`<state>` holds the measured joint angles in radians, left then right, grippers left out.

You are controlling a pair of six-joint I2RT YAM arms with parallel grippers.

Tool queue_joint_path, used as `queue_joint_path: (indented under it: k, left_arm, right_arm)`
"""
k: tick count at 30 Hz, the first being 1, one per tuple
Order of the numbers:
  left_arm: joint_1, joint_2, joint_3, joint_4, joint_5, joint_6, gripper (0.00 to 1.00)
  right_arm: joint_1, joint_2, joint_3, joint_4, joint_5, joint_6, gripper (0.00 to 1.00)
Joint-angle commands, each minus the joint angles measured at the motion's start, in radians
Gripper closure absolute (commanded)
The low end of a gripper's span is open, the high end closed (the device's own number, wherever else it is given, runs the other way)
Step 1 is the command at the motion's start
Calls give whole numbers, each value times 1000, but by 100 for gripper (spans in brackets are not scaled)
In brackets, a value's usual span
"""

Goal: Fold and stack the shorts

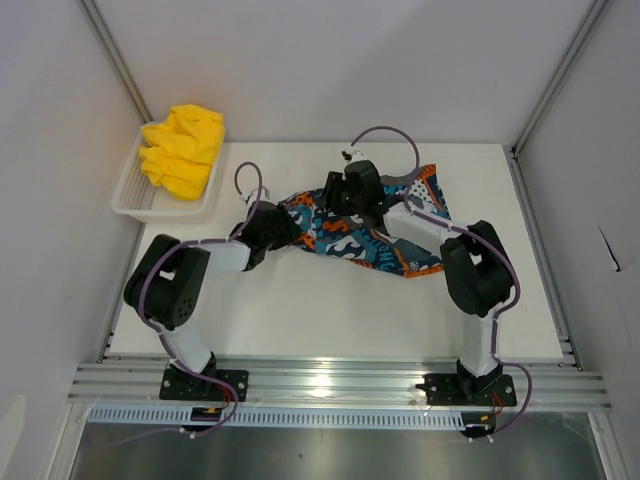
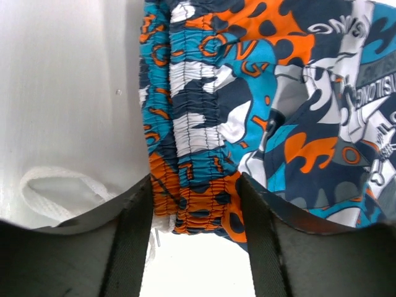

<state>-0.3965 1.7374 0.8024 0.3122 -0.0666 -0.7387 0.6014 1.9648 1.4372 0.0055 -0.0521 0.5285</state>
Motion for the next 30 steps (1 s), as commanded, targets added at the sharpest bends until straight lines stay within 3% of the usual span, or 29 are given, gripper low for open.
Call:
queue_joint_path:
  k: [1, 4, 8, 10, 17, 21, 25, 30]
  left_arm:
    - [-25, 19, 55, -38, -68, 36, 44]
    - [-28, 19, 72, -74, -93, 44, 57]
    - [-30, -4, 75, -105, -113, 59, 59]
    - [-33, -31, 69, -116, -110, 70, 66]
    - [-59, -125, 41, -171, -76, 85, 65]
    - [-96, -166, 24, -208, -58, 84, 51]
    - [-110, -187, 30, -278, -15, 84, 19]
    - [-84, -191, 58, -360, -32, 96, 10]
  right_arm:
    - [-17, -18, -47, 13, 35, -28, 50]
    - [-15, -8, -60, 21, 20, -35, 51]
    - [-11, 14, -58, 14, 3, -47, 51]
    - [-9, 23, -54, 8, -6, -55, 51]
    - [3, 58, -52, 1, -40, -97, 51]
    - [12, 62, -64, 1, -51, -108, 51]
    - [24, 59, -77, 13, -61, -117, 51]
    - [41, 66, -41, 21, -64, -125, 52]
